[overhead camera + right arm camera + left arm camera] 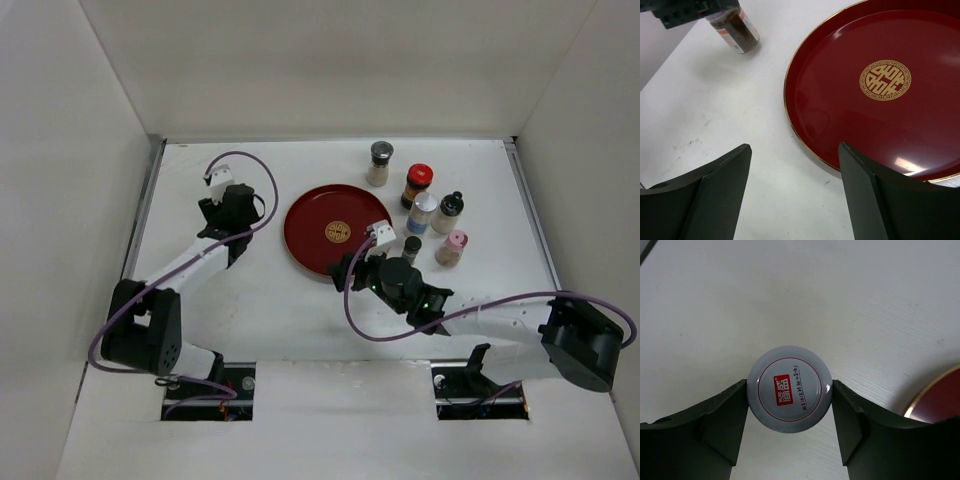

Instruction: Organize the condiment bottles

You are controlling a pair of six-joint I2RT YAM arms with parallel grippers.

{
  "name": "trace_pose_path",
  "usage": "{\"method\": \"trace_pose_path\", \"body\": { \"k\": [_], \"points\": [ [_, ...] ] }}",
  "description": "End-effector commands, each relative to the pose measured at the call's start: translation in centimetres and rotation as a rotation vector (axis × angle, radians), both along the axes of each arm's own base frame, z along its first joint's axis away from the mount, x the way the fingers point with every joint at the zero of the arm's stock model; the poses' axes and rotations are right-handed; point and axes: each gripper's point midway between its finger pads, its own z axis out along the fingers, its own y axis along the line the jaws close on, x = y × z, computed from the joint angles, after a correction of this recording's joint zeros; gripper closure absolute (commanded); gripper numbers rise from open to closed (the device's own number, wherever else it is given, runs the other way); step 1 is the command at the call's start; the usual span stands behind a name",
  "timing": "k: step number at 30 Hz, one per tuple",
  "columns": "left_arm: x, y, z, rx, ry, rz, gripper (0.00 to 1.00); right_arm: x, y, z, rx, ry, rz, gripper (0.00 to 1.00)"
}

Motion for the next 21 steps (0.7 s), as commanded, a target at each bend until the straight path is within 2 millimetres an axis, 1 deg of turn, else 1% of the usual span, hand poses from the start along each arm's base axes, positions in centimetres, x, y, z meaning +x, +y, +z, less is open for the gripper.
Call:
{"method": "trace_pose_path", "body": {
  "k": [1, 3, 6, 9, 12, 14, 17, 21],
  "points": [
    [1.5, -3.8, 9.9, -0.084, -0.276, -0.093, 0.64, 0.6, -0.2, 2.3, 0.092, -0.039, -0.029, 0.23],
    [1.5, -6.9, 11.4, -0.119, -0.306, -0.176, 0.65, 1.0, -0.8, 2.5, 0.104, -0.038, -0.057, 0.24],
    [1.8, -11.4, 12.6, -0.161, -0.324, -0.279, 0.65, 1.9, -2.4, 2.6, 0.116, -0.043, -0.117, 0.25],
    [2.4, -15.7, 12.8, -0.179, -0.322, -0.364, 0.65, 3.1, -4.6, 2.3, 0.125, -0.031, -0.203, 0.27],
    [3.4, -18.9, 12.0, -0.184, -0.314, -0.420, 0.65, 3.6, -5.9, 2.5, 0.146, -0.032, -0.245, 0.27],
    [4.3, -20.1, 10.8, -0.174, -0.294, -0.436, 0.65, 3.9, -6.4, 2.5, 0.152, -0.032, -0.258, 0.27],
    [5.3, -21.2, 9.1, -0.152, -0.270, -0.451, 0.65, 3.6, -6.3, 3.0, 0.171, -0.036, -0.247, 0.26],
    [5.8, -21.2, 7.2, -0.109, -0.241, -0.443, 0.64, 3.7, -7.2, 3.2, 0.195, -0.040, -0.272, 0.25]
  ]
}}
